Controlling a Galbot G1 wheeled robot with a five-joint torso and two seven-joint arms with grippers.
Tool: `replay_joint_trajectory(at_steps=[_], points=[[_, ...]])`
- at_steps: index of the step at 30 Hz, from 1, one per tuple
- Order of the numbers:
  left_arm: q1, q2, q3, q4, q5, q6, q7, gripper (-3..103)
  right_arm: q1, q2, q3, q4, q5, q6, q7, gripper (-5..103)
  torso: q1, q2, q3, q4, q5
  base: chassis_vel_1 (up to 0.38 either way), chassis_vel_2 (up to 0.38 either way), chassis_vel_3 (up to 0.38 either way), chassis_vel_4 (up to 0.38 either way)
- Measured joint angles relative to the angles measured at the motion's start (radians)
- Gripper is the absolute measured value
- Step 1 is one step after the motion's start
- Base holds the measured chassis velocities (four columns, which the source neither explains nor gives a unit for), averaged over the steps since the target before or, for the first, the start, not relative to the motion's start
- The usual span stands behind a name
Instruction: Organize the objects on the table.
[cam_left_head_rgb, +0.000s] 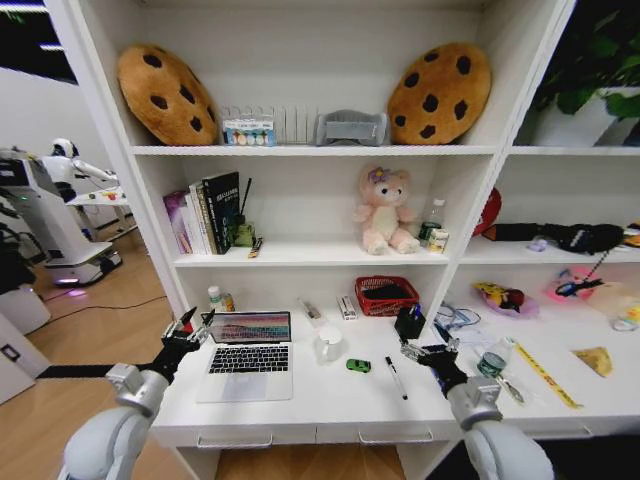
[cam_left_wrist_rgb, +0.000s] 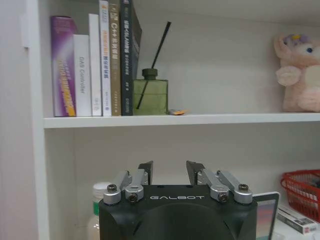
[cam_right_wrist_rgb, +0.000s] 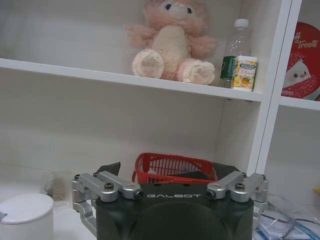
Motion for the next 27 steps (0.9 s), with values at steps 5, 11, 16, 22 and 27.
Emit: replay_joint_trajectory(at_steps=[5,11,16,22,27], points=[[-0.019,0.044,0.033,-0.02,-0.02,0.101,-0.04,24,-0.007,0.01,0.0,-0.013,-0.003,0.011,0.001,100,0.0,0.0,0.0,0.0001,0.0,0.0,0.0,0.0,0.0],[-0.103,0.077,0.15,0.023,-0.012,0.133,-0.083,1,-0.01,0.034,-0.006,-0.044,-0.029,0.03,0.001,100,0.0,0.0,0.0,0.0001,0.0,0.0,0.0,0.0,0.0],[-0.184,0.075,0.228,0.07,-0.014,0.135,-0.099,0,-0.018,0.05,-0.008,-0.052,-0.039,0.037,0.001,100,0.0,0.0,0.0,-0.0001,0.0,0.0,0.0,0.0,0.0],[-0.24,0.081,0.279,0.117,-0.017,0.137,-0.099,0,-0.011,0.052,-0.002,-0.065,-0.043,0.038,0.006,100,0.0,0.0,0.0,0.0002,0.0001,0.0,0.0,0.0,0.0],[-0.259,0.077,0.293,0.151,-0.009,0.138,-0.094,0,-0.006,0.055,-0.005,-0.068,-0.049,0.038,0.014,100,0.0,0.0,0.0,0.0002,0.0,0.0,0.0,0.0,0.0]])
